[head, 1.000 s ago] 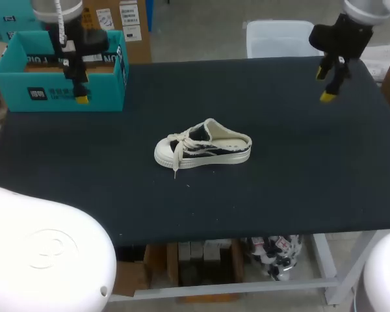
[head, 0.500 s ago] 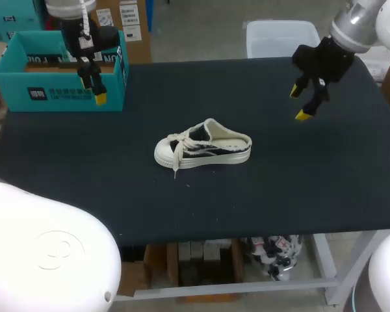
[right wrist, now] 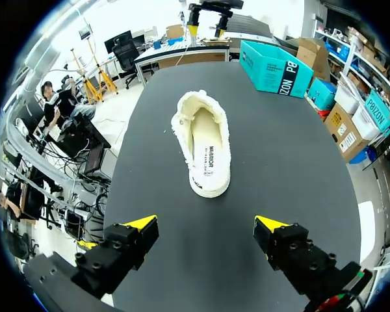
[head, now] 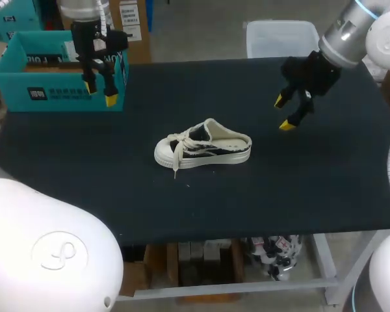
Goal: Open the shoe tongue, take the insole out of the shoe, put the insole back into the shoe, and pack the shoe into the shoebox
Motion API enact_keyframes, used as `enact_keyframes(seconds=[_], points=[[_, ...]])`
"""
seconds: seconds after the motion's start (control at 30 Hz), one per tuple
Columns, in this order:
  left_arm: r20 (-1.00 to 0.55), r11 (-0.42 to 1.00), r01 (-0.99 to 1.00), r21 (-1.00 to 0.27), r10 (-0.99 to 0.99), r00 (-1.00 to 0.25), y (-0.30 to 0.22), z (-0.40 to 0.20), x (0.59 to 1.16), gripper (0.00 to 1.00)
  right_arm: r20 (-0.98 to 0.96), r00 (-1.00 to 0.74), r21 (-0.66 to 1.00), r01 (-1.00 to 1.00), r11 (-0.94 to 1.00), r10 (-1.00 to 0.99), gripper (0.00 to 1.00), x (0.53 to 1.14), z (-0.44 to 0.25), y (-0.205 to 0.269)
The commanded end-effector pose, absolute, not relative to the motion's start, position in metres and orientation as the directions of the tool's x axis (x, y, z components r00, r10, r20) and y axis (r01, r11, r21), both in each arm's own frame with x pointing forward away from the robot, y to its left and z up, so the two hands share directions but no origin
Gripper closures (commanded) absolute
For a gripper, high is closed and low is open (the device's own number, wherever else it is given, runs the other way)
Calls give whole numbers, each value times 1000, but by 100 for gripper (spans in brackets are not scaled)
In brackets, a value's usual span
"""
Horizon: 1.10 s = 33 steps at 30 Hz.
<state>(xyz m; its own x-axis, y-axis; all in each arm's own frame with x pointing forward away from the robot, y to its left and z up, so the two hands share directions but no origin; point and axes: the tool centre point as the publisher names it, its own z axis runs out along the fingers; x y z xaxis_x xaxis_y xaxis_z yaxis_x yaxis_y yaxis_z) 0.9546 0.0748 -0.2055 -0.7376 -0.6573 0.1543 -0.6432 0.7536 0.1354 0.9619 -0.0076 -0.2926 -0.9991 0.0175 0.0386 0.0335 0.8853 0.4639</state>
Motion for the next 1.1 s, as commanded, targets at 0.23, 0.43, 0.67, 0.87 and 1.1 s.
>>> enact_keyframes(seconds=[0.23, 0.43, 0.67, 0.87, 1.1], points=[[154, 753, -643, 142, -658, -737, 74, -204, 956, 0, 36, -999, 464, 33, 885, 18, 0, 961, -292, -8], [181, 569, -809, 152, -820, -543, 47, -213, 946, 0, 27, -1000, 491, 22, 871, 10, 0, 959, -299, -1], [165, 398, -906, 147, -913, -374, 18, -215, 934, 0, 45, -998, 521, 67, 851, 51, 0, 960, -317, 20], [125, 265, -959, 104, -960, -252, 2, -215, 928, 0, 31, -1000, 523, 19, 852, 3, 0, 957, -324, 39], [147, 188, -979, 77, -973, -175, -16, -215, 916, 0, 36, -999, 566, 19, 824, -2, 0, 962, -340, 48]])
